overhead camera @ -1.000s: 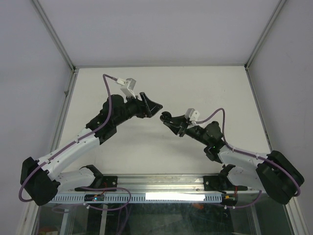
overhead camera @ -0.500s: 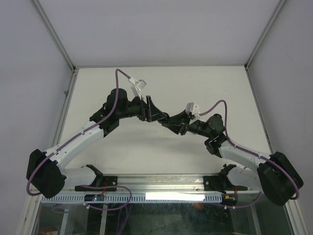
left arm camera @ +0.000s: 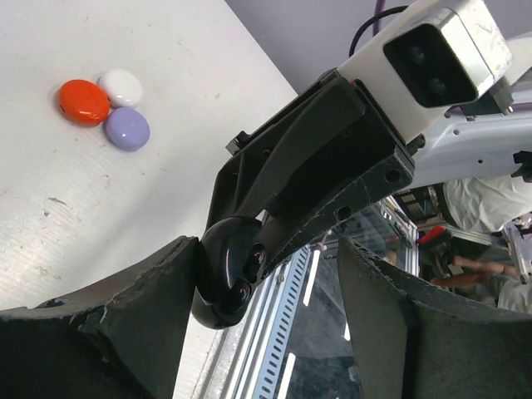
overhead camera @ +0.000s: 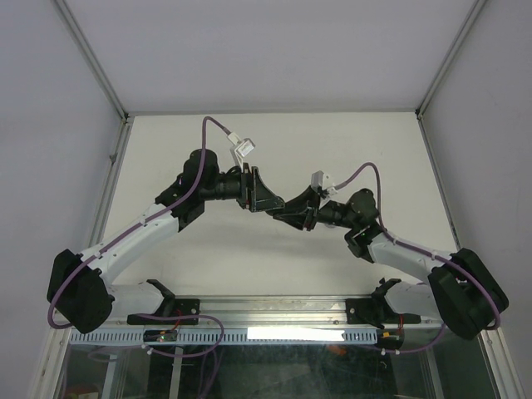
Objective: Insert the wireless bluetooth earbuds into the charging case
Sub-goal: Close the charging case, then place the charging case at the center of the board, then reset both arms
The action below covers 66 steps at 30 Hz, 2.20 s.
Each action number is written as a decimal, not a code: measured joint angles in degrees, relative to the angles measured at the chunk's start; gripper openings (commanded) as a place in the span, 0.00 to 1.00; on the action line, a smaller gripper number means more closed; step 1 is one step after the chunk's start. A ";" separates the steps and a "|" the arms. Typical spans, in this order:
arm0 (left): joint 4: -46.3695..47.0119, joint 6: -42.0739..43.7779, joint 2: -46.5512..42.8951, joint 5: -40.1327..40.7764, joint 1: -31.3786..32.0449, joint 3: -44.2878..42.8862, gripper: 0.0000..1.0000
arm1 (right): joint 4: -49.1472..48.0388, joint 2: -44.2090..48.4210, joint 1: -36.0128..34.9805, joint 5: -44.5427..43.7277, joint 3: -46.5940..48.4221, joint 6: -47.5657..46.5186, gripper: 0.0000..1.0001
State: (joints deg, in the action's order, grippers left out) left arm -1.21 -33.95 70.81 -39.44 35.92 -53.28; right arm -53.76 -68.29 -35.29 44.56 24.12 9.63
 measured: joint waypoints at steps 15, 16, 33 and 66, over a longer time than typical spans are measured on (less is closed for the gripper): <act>0.81 0.83 -2.27 -1.51 -0.04 0.00 0.68 | 4.61 -1.55 0.94 4.17 0.00 0.98 0.00; 0.74 1.05 -2.49 -1.29 -0.09 0.00 0.68 | 5.22 -1.55 0.94 4.26 0.00 0.94 0.00; -22.21 13.29 -9.57 37.88 -6.32 -4.35 0.88 | 32.17 -5.42 5.05 -10.05 3.06 3.76 0.00; -23.89 10.80 -24.22 36.79 -31.52 6.40 0.99 | 57.51 -0.70 12.70 -34.03 8.24 11.61 0.68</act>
State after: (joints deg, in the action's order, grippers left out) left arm -25.10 -23.16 46.59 -2.66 4.40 -46.87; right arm 3.75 -68.99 -22.59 10.52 32.36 21.23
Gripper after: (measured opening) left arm 0.990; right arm 0.637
